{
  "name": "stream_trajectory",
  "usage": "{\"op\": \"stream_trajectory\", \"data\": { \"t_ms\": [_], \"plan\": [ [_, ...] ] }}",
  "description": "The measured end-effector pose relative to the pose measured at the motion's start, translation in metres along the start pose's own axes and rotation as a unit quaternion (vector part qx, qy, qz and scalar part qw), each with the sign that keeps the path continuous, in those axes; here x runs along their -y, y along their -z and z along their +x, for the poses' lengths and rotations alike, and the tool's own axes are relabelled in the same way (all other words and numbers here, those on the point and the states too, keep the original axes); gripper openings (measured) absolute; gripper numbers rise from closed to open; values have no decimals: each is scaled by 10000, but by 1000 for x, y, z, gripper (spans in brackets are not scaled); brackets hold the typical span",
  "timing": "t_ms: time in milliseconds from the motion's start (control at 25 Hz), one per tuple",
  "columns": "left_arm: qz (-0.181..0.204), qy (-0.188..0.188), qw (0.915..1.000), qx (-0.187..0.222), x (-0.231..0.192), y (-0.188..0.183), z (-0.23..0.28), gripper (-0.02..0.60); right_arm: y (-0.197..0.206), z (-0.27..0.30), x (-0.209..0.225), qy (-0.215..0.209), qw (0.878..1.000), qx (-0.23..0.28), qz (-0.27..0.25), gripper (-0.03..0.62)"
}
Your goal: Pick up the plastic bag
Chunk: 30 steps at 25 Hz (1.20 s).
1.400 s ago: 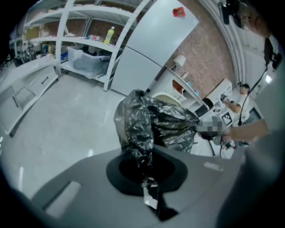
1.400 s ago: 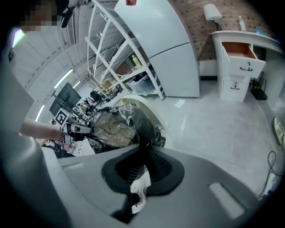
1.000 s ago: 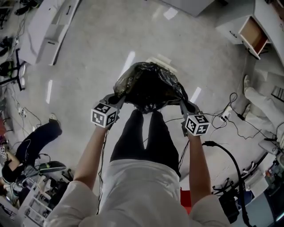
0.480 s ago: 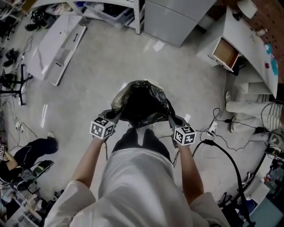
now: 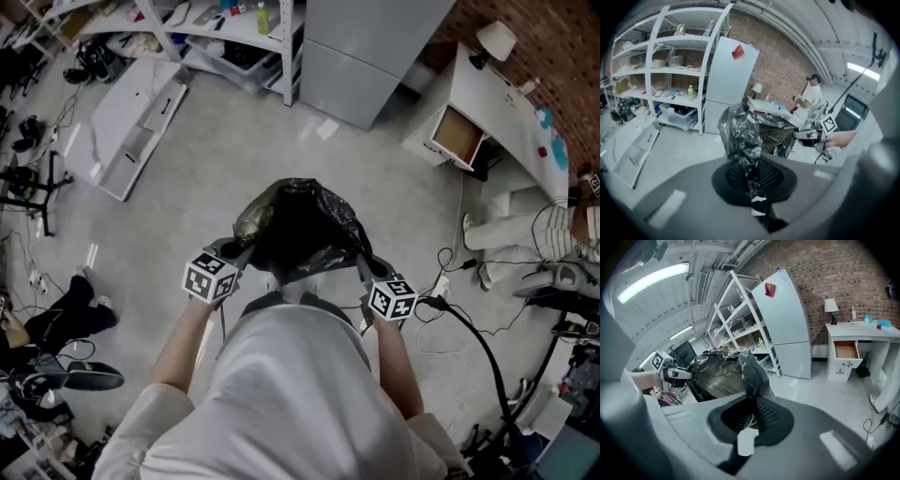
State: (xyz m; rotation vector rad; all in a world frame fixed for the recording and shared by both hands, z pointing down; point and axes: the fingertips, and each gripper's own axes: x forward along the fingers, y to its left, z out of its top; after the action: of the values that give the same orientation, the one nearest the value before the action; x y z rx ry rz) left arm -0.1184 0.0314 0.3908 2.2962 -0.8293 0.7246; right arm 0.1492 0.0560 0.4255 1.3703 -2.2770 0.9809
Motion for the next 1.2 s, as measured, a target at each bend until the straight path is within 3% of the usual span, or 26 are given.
{"op": "stream_trajectory", "data": {
  "t_ms": [320, 720, 1200],
  "plan": [
    [73, 114, 9993, 336, 25, -29, -23, 6, -39, -28, -18, -95, 9990, 359, -250, 5],
    [398, -6, 9989, 260, 30, -24, -15, 6, -27, -25, -14, -61, 9983, 272, -507, 3],
    [303, 56, 9988, 378, 30, -36, -13, 6, -40, -29, -11, -77, 9982, 486, -328, 3]
  ]
}}
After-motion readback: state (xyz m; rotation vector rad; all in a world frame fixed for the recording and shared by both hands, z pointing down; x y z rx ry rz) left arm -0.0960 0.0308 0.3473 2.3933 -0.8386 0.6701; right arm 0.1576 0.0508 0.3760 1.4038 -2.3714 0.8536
